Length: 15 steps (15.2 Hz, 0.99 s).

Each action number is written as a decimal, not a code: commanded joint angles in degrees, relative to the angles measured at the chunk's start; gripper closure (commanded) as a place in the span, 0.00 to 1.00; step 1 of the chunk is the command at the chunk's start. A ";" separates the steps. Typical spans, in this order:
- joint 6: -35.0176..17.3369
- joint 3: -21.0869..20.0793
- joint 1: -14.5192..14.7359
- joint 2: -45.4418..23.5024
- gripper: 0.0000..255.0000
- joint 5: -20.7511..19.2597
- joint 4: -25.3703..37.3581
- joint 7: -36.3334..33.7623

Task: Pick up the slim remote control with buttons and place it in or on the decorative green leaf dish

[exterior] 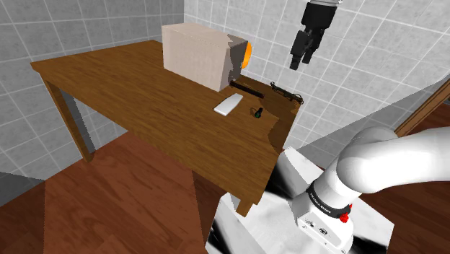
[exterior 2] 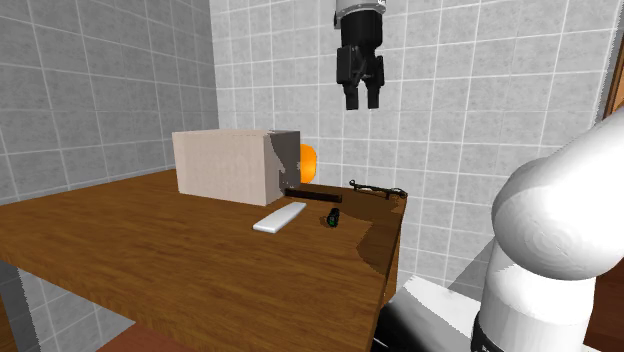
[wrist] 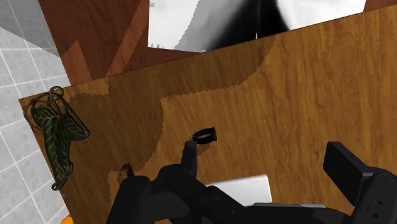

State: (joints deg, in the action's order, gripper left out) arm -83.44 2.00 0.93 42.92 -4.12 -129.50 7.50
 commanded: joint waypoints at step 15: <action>-24.96 -10.64 -8.07 -20.21 0.00 6.89 -3.78 -39.90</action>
State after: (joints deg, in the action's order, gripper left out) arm -106.48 -8.04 -6.54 24.58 2.58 -133.43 -29.28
